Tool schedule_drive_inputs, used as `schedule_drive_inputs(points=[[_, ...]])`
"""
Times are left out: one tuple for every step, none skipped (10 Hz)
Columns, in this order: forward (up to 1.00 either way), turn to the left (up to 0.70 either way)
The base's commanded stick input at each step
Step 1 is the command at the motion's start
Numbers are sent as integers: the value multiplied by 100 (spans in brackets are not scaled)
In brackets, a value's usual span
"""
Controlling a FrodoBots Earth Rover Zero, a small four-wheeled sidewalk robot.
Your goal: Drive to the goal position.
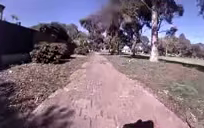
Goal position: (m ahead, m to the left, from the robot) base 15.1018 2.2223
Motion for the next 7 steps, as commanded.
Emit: schedule_drive_inputs(points=[[70, 0], [70, 0], [70, 0], [70, 0], [70, 0], [70, 0], [70, 0]])
